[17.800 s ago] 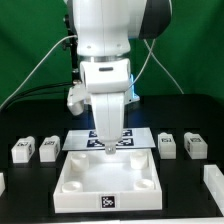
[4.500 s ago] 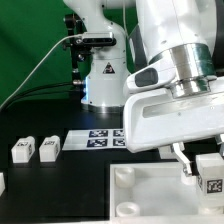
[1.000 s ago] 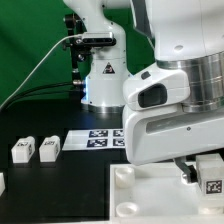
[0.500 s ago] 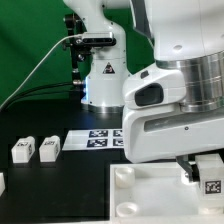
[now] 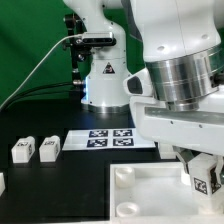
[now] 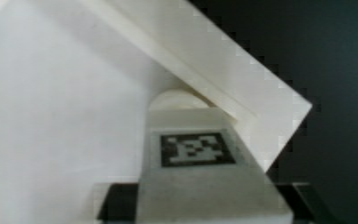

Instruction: Assemble one leg

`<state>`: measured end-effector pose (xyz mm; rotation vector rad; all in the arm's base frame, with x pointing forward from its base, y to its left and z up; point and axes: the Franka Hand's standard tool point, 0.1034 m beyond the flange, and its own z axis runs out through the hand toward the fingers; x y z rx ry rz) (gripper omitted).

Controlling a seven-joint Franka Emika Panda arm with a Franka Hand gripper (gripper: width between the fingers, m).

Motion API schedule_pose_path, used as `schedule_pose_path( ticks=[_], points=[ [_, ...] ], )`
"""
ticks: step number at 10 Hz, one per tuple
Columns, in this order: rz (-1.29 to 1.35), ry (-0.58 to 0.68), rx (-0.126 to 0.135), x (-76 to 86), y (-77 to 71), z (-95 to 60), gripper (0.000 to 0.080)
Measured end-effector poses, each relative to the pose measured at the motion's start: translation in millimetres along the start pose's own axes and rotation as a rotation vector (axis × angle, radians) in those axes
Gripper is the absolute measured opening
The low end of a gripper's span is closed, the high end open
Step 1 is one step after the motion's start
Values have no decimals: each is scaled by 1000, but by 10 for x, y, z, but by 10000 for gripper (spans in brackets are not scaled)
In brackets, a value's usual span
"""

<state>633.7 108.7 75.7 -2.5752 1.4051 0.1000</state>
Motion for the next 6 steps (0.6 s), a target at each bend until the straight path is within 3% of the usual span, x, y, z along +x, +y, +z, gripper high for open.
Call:
schedule_pose_path(
  ticks=[4,6],
  points=[
    [324,-3,0,-43,-5,13,294],
    [661,-17,46,-136,-67,47,294]
  ],
)
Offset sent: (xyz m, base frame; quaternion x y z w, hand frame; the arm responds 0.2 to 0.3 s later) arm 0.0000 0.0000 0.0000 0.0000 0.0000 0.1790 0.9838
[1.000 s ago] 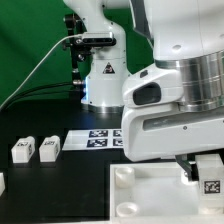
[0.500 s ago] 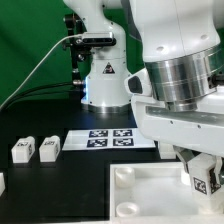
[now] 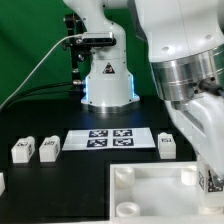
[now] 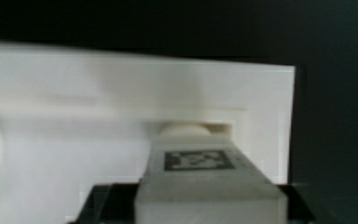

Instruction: Assemble one leg

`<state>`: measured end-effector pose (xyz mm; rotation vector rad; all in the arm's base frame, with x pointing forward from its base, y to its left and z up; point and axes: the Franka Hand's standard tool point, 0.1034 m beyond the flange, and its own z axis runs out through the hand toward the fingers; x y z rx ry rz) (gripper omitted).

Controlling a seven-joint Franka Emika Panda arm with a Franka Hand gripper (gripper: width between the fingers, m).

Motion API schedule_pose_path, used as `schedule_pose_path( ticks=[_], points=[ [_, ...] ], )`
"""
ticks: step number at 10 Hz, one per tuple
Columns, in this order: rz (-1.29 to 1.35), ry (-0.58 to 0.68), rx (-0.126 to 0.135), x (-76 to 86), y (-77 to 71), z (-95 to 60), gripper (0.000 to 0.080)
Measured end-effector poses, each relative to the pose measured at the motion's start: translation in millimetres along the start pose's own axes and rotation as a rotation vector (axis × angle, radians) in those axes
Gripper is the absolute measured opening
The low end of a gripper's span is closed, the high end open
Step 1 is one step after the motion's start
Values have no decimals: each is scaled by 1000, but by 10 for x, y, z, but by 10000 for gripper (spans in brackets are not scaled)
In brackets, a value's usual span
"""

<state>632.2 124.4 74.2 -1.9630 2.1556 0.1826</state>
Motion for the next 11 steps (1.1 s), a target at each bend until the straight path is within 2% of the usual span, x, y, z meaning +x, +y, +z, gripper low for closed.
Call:
schedule_pose_path(
  ticks=[1,3,4,5,6,7,8,11],
  points=[
    [78,-9,26,-20,-4,7,294],
    [43,-10,22,-26,5,13,294],
    [4,-9,21,-24,8,14,468],
    [-128,-7,10,-13,22,16,607],
    [-222,-5,3,4,19,6,607],
    [-382,3,-25,19,29,-11,636],
    [-524,14,-36,14,19,-25,636],
    [-825,10,-38,33,19,-14,649]
  ],
)
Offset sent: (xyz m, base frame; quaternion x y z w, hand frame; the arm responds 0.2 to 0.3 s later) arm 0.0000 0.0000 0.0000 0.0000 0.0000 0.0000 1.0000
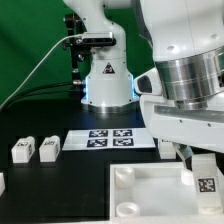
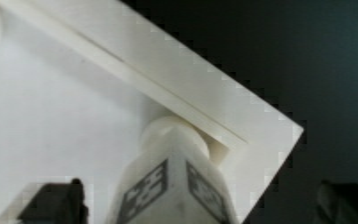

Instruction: Assemble one leg

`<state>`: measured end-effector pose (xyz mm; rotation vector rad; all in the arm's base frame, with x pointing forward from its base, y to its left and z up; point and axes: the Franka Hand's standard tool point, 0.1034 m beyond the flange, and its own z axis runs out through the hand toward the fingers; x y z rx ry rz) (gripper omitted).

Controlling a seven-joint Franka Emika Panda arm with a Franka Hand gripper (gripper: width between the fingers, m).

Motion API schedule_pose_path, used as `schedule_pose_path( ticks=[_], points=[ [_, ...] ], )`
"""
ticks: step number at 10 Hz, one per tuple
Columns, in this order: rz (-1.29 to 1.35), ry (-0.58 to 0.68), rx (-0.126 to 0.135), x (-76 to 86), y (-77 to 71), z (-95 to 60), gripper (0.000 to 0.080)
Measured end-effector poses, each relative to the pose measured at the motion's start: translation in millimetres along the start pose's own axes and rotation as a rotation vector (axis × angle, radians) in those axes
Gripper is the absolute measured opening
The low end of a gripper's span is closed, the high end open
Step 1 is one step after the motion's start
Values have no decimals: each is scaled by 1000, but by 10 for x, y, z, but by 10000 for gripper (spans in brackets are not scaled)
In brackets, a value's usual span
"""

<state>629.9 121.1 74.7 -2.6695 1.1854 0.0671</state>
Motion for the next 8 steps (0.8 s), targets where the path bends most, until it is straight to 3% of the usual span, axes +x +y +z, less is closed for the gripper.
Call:
schedule_pose_path(
  ticks=[3,5,7,8],
  points=[
    [-389,19,-48,64,19,-31,649],
    [-381,17,-45,62,20,-25,649],
    [-281,15,-39,51,12,-22,350],
    [-216,16,-38,48,11,-21,350]
  ],
)
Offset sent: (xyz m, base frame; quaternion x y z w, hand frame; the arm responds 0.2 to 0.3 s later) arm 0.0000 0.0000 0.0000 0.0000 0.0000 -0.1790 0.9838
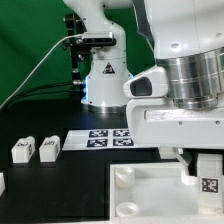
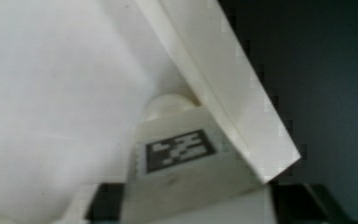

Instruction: Assemble one leg

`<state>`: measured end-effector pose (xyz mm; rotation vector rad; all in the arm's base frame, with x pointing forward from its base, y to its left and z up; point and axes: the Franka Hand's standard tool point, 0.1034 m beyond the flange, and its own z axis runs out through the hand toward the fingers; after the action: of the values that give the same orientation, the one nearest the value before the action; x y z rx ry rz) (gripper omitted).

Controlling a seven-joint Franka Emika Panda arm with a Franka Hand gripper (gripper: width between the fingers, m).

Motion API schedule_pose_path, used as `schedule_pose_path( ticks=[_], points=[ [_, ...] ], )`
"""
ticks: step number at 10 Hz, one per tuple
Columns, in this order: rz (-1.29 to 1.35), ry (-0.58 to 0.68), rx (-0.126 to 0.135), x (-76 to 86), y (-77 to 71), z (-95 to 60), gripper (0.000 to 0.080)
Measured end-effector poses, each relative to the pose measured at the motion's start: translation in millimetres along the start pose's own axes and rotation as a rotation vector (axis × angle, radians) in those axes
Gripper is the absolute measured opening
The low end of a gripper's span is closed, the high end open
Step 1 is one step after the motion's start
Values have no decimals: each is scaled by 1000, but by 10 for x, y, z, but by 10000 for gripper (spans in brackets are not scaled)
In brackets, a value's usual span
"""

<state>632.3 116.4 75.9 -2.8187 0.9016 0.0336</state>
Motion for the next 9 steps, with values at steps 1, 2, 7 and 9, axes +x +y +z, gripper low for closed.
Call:
schedule_pose_path(
  ticks=[1,2,7,9],
  points=[
    [105,0,1,5,4,0,295],
    [215,-1,4,9,5,-1,295],
    [968,-17,98,27,58,12,295],
    [1143,-24,106,-21,13,30,295]
  ],
)
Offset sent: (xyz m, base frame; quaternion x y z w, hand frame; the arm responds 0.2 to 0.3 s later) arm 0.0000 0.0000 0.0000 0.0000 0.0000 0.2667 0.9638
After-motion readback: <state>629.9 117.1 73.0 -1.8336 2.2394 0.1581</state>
